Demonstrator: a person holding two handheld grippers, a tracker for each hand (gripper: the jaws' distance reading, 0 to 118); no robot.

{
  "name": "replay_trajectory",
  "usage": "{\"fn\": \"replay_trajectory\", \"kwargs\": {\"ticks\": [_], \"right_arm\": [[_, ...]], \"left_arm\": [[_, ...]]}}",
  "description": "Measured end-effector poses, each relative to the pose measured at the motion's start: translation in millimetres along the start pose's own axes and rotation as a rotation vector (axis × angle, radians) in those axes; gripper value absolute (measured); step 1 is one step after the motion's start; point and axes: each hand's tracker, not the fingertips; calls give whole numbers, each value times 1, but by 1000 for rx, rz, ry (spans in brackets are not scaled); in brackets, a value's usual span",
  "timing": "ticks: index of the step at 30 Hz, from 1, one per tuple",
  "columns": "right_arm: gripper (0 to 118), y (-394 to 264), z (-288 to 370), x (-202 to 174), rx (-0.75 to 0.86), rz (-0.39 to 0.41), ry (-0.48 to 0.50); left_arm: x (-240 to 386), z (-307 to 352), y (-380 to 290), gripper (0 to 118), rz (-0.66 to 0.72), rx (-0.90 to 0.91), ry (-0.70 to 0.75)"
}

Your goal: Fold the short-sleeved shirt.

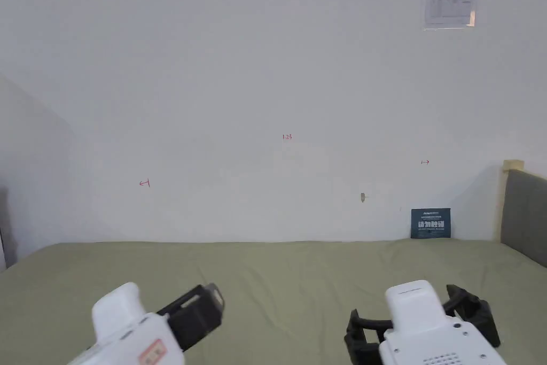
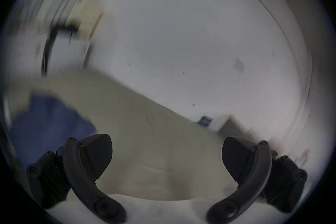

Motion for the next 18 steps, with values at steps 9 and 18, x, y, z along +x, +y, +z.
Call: {"fn": "replay_trajectory", "kwargs": {"ticks": [9,18], "right_arm": [[117,-54,7,-64,346,1340,-56],[118,-2,-24,44,-86,-582,126]], "left_arm": [[-118,-28,-55,118,1173,-218,-235],[25,-9,-11,118,-464,78,216]]}}
